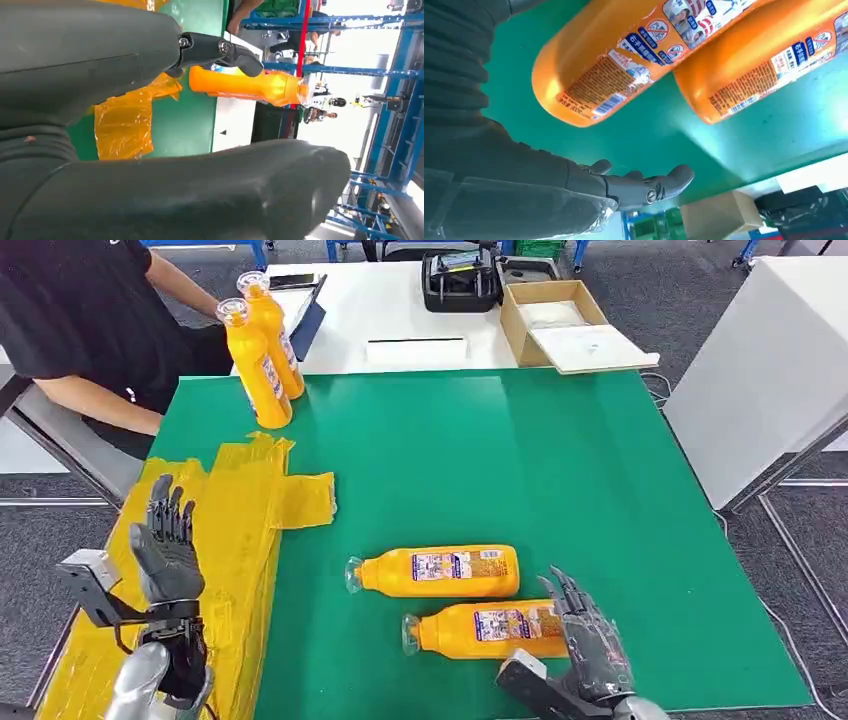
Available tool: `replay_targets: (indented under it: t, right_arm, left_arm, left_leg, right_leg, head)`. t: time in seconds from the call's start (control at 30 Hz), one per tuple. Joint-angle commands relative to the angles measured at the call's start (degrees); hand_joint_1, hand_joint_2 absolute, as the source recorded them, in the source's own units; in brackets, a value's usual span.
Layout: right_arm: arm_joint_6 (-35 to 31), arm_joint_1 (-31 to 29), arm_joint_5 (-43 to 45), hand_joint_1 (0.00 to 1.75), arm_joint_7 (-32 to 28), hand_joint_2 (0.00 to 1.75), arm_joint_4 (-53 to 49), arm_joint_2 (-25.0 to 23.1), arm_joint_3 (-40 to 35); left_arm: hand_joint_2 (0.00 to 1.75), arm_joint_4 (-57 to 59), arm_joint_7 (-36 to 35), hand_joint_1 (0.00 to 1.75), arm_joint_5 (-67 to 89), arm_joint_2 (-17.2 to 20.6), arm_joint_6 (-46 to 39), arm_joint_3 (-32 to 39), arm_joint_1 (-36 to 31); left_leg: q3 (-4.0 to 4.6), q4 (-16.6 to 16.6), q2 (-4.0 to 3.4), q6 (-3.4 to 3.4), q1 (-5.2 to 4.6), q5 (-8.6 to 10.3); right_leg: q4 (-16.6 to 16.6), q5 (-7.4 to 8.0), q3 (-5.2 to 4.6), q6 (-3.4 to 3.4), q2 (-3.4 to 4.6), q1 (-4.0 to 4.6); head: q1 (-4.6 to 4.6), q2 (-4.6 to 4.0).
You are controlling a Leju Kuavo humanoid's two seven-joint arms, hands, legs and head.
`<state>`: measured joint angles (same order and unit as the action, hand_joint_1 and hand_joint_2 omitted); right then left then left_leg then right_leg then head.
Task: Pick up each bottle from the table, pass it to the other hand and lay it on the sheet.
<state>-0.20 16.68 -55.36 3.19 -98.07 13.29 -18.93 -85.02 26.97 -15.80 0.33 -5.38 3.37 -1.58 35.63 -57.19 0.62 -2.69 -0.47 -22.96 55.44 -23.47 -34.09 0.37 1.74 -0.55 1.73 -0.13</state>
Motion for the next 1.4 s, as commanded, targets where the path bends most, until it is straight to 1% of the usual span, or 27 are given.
replay_targets:
  t: [0.03, 0.17, 0.27, 0.33, 0.4, 0.47, 0.57, 0.67, 0.73, 0.87, 0.93, 1.0, 1.17, 1.4]
  right_arm:
    - [-0.1, 0.3, 1.8, 0.0, 1.7, 1.75, 2.2, 4.1, -3.6]
    - [-0.1, 0.3, 1.8, 0.0, 1.7, 1.75, 2.2, 4.1, -3.6]
    - [1.7, -0.7, 3.8, 0.0, 4.7, 1.75, 3.8, 7.4, -7.2]
    - [1.7, -0.8, 4.2, 0.0, 5.2, 1.75, 5.1, 8.1, -8.0]
    - [0.5, -2.2, 3.9, 0.0, 5.5, 1.75, 7.6, 7.1, -8.0]
    - [-1.6, -4.6, 2.8, 0.0, 4.6, 1.75, 11.2, 4.9, -6.9]
    - [-1.8, -6.6, 1.2, 0.0, 3.3, 1.75, 14.4, 2.8, -5.3]
    - [-1.8, -6.6, 1.0, 0.0, 3.4, 1.75, 14.9, 1.5, -5.7]
    - [-1.8, -6.3, -1.0, 0.0, 2.6, 1.75, 16.0, 0.0, -4.8]
    - [-2.9, -6.1, -3.5, 0.0, 0.8, 1.75, 16.6, -0.8, -4.0]
    - [-2.6, -6.6, -3.8, 0.0, 0.6, 1.75, 16.7, -1.1, -3.8]
    - [-2.3, -6.5, -4.0, 0.0, 0.5, 1.75, 16.8, -1.3, -3.6]
    - [-2.3, -6.5, -4.0, 0.0, 0.5, 1.75, 16.8, -1.3, -3.6]
    - [-2.3, -6.5, -4.0, 0.0, 0.5, 1.75, 16.8, -1.3, -3.6]
  left_arm:
    - [0.0, -0.8, -0.1, 0.0, -0.3, 0.0, -0.1, 2.0, 1.2]
    - [0.0, -0.8, -0.1, 0.0, -0.3, 0.0, -0.1, 2.0, 1.2]
    - [0.0, -0.1, -0.4, 0.0, -0.4, -0.2, 0.0, 1.7, 0.5]
    - [0.0, 0.2, -0.3, 0.0, -0.4, -0.4, -0.1, 1.6, 0.3]
    - [0.0, 0.4, -0.4, 0.0, -0.4, -0.9, -0.1, 1.3, 0.4]
    - [0.0, 0.7, -0.3, 0.0, 0.1, -1.4, -0.3, 1.0, 0.7]
    - [0.0, 1.8, -0.2, 0.0, 0.4, -1.4, -0.2, 0.5, -0.2]
    - [0.0, 2.0, -0.2, 0.0, 0.4, -1.7, -0.2, 0.3, -0.4]
    - [0.0, 1.3, 0.0, 0.0, 0.7, -1.9, -0.6, 0.6, 0.2]
    - [0.0, -1.8, -0.1, 0.0, 0.7, -2.2, -0.6, 2.0, 3.0]
    - [0.0, -2.7, -0.1, 0.0, 0.8, -2.3, -0.5, 2.3, 3.8]
    - [0.0, -2.9, -0.1, 0.0, 0.8, -2.6, -0.5, 2.6, 4.0]
    - [0.0, -2.9, -0.1, 0.0, 0.8, -2.6, -0.5, 2.6, 4.0]
    - [0.0, -2.9, -0.1, 0.0, 0.8, -2.6, -0.5, 2.6, 4.0]
  left_leg:
    - [-0.1, 0.0, -0.07, 0.17, 0.05, -0.08]
    - [-0.07, 0.0, 0.0, 0.17, 0.04, -0.06]
    - [-0.05, 0.0, -0.04, 0.17, 0.04, -0.05]
    - [-0.07, 0.0, 0.02, 0.16, 0.02, -0.04]
    - [-0.11, 0.0, -0.02, 0.19, 0.05, -0.06]
    - [-0.13, 0.0, -0.05, 0.2, 0.05, -0.06]
    - [-0.1, 0.1, -0.07, 0.17, 0.05, -0.01]
    - [-0.08, 0.0, 0.03, 0.15, 0.05, 0.01]
    - [-0.14, 0.1, 0.06, 0.23, 0.05, 0.0]
    - [-0.11, 0.0, -0.02, 0.14, 0.05, -0.03]
    - [-0.19, 0.0, -0.13, 0.25, 0.06, -0.11]
    - [-0.17, 0.0, -0.18, 0.23, 0.08, -0.12]
    - [-0.1, 0.0, -0.01, 0.22, 0.05, -0.06]
    - [-0.04, 0.0, -0.03, 0.13, 0.03, -0.03]
  right_leg:
    - [0.0, -0.04, 0.14, -0.03, -0.09, 0.06]
    - [0.0, -0.04, 0.1, -0.03, -0.14, 0.05]
    - [0.0, -0.02, 0.07, -0.03, -0.11, 0.05]
    - [-0.1, -0.04, 0.11, -0.02, -0.17, 0.04]
    - [-0.1, -0.02, 0.15, -0.03, -0.15, 0.07]
    - [-0.1, -0.02, 0.18, -0.03, -0.14, 0.07]
    - [-0.1, 0.04, 0.13, -0.03, -0.07, 0.06]
    - [-0.1, 0.01, 0.1, -0.03, -0.16, 0.06]
    - [-0.1, -0.02, 0.17, -0.05, -0.26, 0.07]
    - [-0.1, -0.02, 0.12, -0.03, -0.11, 0.06]
    - [-0.1, -0.06, 0.19, -0.05, -0.1, 0.07]
    - [-0.1, -0.03, 0.18, -0.05, -0.02, 0.09]
    - [-0.1, -0.04, 0.12, -0.04, -0.19, 0.06]
    - [-0.1, 0.0, 0.05, -0.02, -0.09, 0.04]
  head:
    - [0.02, 0.0]
    - [0.0, 0.0]
    - [0.02, 0.0]
    - [0.02, 0.0]
    - [0.02, 0.0]
    - [0.0, 0.0]
    - [0.02, 0.0]
    - [0.0, 0.0]
    - [0.02, 0.0]
    - [0.0, 0.0]
    - [0.02, 0.0]
    - [0.02, 0.0]
    - [0.02, 0.0]
    - [0.02, 0.0]
